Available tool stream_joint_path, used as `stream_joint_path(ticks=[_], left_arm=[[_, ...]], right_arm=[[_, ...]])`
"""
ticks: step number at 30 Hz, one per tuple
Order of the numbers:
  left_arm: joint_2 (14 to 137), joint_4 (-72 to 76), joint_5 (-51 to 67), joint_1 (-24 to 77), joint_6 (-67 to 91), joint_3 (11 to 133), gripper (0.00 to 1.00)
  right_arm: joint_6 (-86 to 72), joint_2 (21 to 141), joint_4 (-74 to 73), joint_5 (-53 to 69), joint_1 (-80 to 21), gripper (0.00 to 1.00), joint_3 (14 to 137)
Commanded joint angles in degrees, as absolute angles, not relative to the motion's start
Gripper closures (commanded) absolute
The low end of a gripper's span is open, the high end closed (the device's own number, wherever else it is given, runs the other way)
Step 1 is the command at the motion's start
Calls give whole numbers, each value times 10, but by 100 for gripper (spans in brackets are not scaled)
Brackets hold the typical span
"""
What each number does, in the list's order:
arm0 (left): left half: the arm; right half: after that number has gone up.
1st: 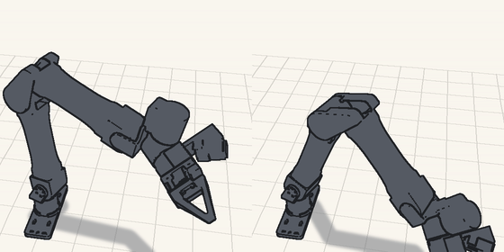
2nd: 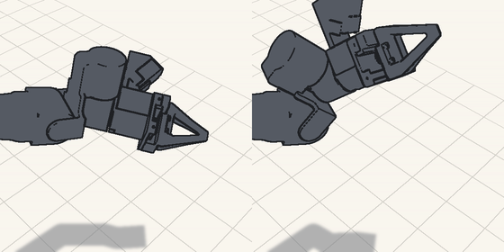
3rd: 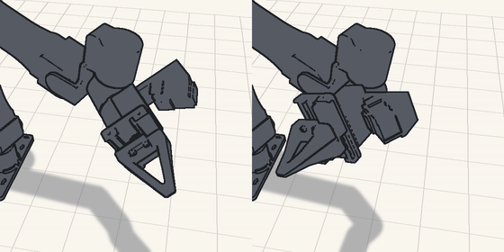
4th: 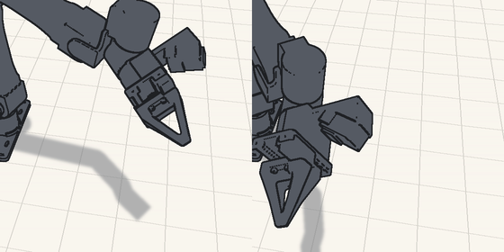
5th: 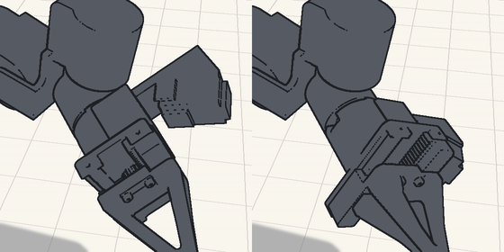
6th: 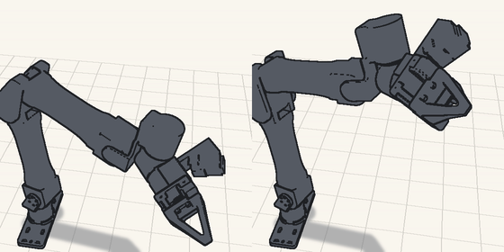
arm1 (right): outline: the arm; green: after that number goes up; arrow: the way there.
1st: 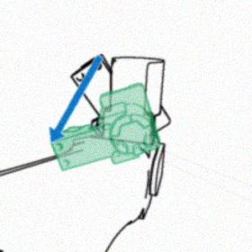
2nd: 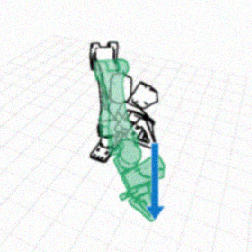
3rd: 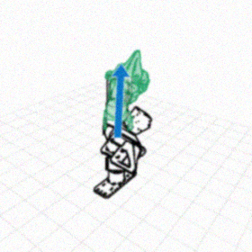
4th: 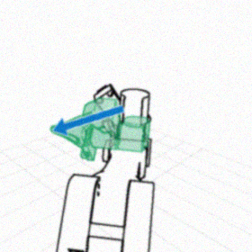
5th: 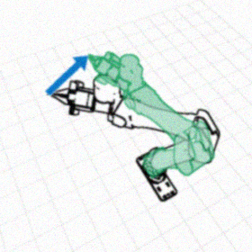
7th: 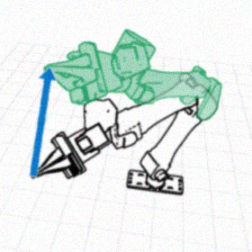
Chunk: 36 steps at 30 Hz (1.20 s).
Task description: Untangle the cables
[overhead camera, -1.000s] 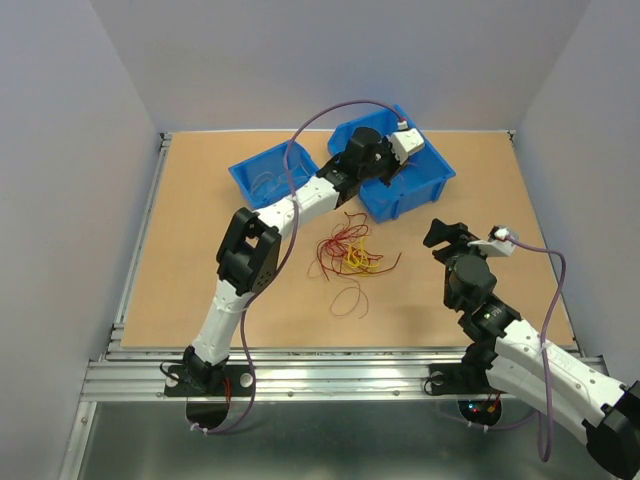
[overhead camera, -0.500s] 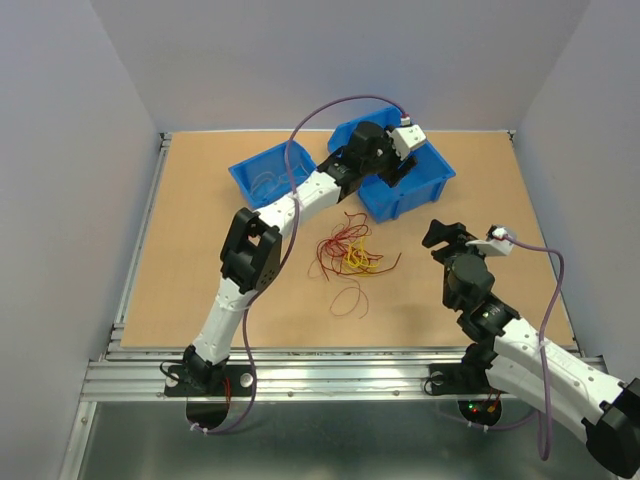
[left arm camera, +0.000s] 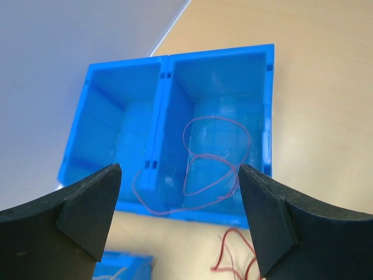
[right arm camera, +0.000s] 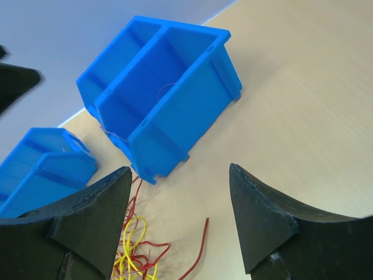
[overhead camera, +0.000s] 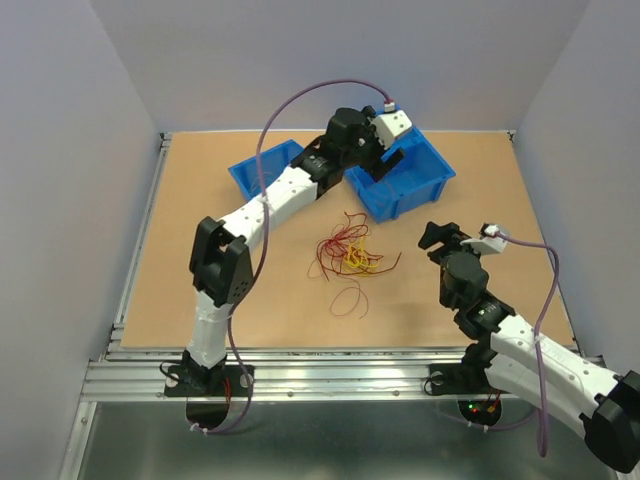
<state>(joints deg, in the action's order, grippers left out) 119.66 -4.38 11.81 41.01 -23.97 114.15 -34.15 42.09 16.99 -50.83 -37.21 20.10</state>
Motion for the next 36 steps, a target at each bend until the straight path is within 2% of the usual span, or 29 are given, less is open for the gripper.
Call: stream_joint_path(ticks=[1,4,7,12,14,21,25,30,36], left_arm=[[1076,-40,121,373,-246,1075,5],[1021,-26,177,348,-258,950,5],[1006,10,206,335,-258,880,6],[1004,77,191,332,-211,779,14],[991,102,179,330,-194,750,15],[886,166,163,329,-191,622,12],[827,187,178,330,-210,551,12],[781,216,259,330,-265,460,12],[786,157,373,330,-340,460,12]], right_arm=[[-325,441,184,-497,-374,27,211],[-319,461,184,-478,-374,27,221],[-316,477,184,-468,-374,27,228],[-304,504,185,-431,-374,27,240],[-296,512,185,-414,-374,28,244],[-250,581,185,-253,-374,31,286],[-249,630,183,-202,-375,33,307],[-244,685,186,-160,-374,41,328],[-229,699,205,-75,-374,47,331]])
